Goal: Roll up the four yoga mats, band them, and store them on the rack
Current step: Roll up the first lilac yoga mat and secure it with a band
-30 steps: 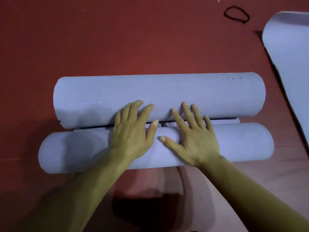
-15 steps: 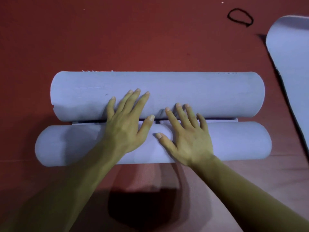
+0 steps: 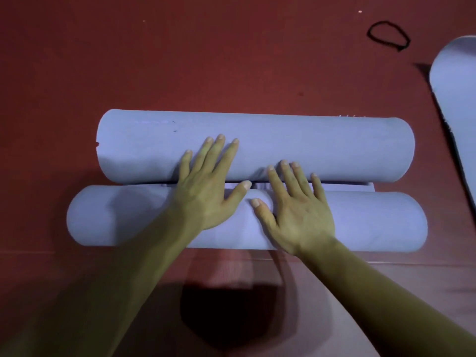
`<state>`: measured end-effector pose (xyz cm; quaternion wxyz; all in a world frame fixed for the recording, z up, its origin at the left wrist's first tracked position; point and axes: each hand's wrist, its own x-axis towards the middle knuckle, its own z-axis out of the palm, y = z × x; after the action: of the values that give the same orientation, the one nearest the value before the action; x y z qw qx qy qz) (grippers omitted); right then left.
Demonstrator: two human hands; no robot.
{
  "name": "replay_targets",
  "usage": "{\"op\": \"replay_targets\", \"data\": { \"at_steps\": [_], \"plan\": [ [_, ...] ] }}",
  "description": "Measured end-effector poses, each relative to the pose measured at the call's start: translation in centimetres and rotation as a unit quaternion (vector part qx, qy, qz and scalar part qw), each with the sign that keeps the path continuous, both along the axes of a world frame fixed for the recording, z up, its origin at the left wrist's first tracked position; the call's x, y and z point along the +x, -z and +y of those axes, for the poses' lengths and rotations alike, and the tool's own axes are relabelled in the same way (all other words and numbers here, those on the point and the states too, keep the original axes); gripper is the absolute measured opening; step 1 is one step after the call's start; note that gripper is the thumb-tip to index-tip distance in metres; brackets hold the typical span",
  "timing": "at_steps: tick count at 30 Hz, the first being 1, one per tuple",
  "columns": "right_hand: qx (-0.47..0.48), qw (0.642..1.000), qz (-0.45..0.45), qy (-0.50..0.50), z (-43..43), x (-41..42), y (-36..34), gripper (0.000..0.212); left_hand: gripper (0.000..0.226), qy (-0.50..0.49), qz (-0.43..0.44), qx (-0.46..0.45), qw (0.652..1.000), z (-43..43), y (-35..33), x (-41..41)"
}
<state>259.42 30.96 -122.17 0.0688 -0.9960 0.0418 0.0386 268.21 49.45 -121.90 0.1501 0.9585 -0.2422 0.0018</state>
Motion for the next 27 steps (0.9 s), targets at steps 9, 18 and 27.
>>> {"op": "replay_targets", "data": {
  "at_steps": [9,18,27],
  "plan": [
    [0.036,0.999,-0.032,0.022,-1.0,2.6,-0.5,0.080,0.075,-0.002,-0.005,-0.012,1.000,-1.3,0.7,3.8],
    [0.052,0.997,0.059,0.024,-2.6,7.7,-1.0,0.085,0.073,0.008,0.033,0.022,0.999,-2.1,-1.5,6.5],
    [0.068,0.997,0.017,0.028,-4.0,12.3,-1.0,0.081,0.084,0.005,0.032,0.050,0.998,-1.9,-0.4,10.4]
  ]
}}
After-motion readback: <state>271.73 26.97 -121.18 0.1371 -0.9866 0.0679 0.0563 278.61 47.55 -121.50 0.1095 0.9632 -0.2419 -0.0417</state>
